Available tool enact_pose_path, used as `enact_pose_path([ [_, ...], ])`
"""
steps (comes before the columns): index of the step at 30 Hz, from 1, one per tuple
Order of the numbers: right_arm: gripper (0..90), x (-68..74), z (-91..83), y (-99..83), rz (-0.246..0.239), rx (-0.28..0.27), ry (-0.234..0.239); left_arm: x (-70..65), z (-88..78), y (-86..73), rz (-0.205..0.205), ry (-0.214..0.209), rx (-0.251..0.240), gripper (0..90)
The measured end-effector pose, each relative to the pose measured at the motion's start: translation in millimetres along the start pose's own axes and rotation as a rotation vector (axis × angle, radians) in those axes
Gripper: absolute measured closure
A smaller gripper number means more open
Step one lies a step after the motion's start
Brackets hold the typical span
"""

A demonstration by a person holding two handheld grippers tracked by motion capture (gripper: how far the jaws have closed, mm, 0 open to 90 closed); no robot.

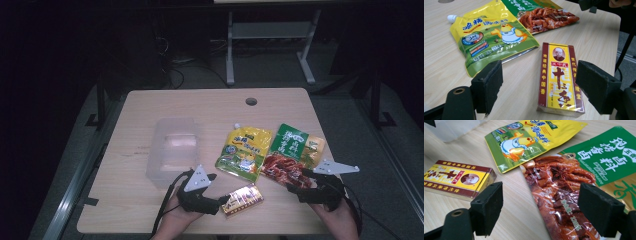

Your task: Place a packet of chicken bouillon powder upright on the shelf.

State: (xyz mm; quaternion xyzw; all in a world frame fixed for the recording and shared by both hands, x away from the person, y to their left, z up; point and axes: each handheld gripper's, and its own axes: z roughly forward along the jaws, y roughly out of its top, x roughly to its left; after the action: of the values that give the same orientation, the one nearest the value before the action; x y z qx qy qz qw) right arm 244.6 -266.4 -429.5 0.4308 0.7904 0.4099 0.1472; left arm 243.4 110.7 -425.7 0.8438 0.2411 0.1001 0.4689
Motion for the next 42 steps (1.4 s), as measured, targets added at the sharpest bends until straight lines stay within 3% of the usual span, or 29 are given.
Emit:
enact_pose_path([
  [11,16.3,1.1,-4.4,1.2,0.022,-0.005,-0.028,1.4,8.0,6.6,-0.029,-0.021,0.005,25.3],
  [18,14.5,4.9,-3.7,14.7,0.038,0.009,-0.014,-1.9,18.3,17.0,-0.019,-0.037,0.051,31.8],
  [21,14.4,5.8,-1.9,22.7,0.038,0.015,-0.013,0.0,24.7,24.1,-0.016,-0.037,0.082,35.2],
  [23,14.4,7.3,-0.5,33.7,0.033,0.010,-0.017,3.3,34.5,31.7,-0.008,-0.055,0.130,38.4],
  [26,14.4,7.8,0.6,44.2,0.028,0.010,-0.017,6.0,40.0,36.0,-0.013,-0.061,0.137,41.4],
  [33,14.4,5.4,15.0,77.5,0.028,0.048,-0.009,16.7,59.6,47.3,-0.068,-0.001,0.163,55.8],
  [36,14.4,4.3,21.9,84.8,0.040,0.072,-0.004,18.7,62.1,50.6,-0.056,0.018,0.166,63.0],
  [39,14.4,1.1,36.4,98.5,0.052,0.105,0.009,24.3,67.4,53.2,-0.085,0.037,0.165,68.3],
  [42,14.5,-1.8,45.1,106.6,0.066,0.125,0.014,31.4,74.7,53.2,-0.087,0.058,0.182,73.8],
])
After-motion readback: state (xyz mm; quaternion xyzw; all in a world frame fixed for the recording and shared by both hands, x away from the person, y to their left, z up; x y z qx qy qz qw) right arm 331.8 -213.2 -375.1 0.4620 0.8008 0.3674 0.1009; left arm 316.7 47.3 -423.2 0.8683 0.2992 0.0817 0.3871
